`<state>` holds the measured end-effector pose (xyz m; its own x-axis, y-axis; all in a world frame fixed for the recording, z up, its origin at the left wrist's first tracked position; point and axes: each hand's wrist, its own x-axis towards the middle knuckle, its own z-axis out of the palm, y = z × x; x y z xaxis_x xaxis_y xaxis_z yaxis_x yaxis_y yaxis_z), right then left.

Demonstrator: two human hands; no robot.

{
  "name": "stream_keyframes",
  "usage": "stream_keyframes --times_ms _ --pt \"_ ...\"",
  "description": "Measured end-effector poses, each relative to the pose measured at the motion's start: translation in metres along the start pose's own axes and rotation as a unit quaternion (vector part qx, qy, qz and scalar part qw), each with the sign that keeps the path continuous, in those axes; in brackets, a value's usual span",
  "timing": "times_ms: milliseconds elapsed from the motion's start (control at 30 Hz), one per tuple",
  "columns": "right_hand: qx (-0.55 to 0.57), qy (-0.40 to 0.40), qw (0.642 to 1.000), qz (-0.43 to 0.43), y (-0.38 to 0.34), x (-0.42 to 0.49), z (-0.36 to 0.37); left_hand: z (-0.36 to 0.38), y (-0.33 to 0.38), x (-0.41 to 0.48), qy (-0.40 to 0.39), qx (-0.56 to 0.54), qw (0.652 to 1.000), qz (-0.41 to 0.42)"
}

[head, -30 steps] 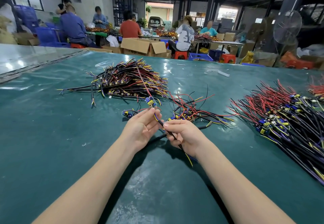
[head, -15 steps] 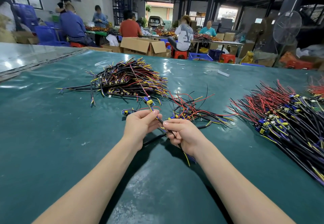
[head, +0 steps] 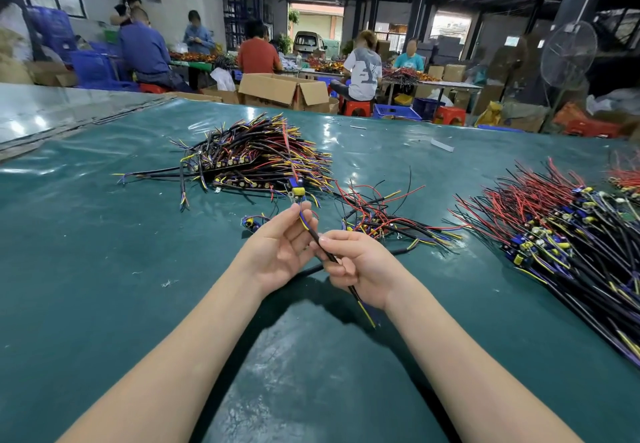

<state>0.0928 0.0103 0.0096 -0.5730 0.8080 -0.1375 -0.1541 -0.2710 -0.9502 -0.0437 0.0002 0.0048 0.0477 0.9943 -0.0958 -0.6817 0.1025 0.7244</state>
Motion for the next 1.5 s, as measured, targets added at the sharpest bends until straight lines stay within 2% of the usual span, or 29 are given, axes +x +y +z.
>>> stream_keyframes --times_ms 100,167,300,367,567,767,900,1100,1233,1333,1500 --pt "-0.018 0.047 0.999 -0.011 0.003 0.002 -0.003 -0.002 -0.001 0.001 0.072 0.084 0.993 0.035" --pt "-0.073 0.090 0.993 -0.029 0.006 0.004 -0.004 -0.005 -0.004 0.001 0.116 0.144 0.981 0.064" --pt "-0.171 0.134 0.974 -0.061 0.012 0.008 -0.001 -0.005 -0.008 0.001 0.176 0.179 0.962 0.104" --pt "-0.173 0.140 0.973 -0.057 0.013 0.008 0.000 -0.004 -0.008 0.001 0.171 0.169 0.965 0.106" --pt "-0.140 0.133 0.981 -0.037 0.010 0.007 -0.002 -0.002 -0.002 0.001 0.095 0.092 0.989 0.059" --pt "-0.113 0.091 0.989 -0.036 0.007 0.005 0.001 0.000 -0.003 0.000 0.112 0.018 0.990 0.085" --pt "-0.086 0.071 0.994 -0.024 0.007 0.004 0.004 0.004 -0.003 -0.001 0.133 -0.049 0.988 0.065" --pt "-0.082 0.090 0.992 -0.022 0.008 0.002 0.002 0.005 -0.002 -0.001 0.114 0.038 0.987 0.108" --pt "-0.119 0.101 0.986 -0.063 0.011 0.005 0.007 0.006 -0.004 -0.002 0.132 0.083 0.976 0.152" --pt "-0.121 0.091 0.985 -0.085 0.013 0.006 0.012 0.005 0.000 -0.001 0.153 0.048 0.976 0.150" --pt "-0.100 0.056 0.992 -0.060 0.017 0.005 0.019 -0.001 0.005 0.000 0.177 0.007 0.970 0.169"
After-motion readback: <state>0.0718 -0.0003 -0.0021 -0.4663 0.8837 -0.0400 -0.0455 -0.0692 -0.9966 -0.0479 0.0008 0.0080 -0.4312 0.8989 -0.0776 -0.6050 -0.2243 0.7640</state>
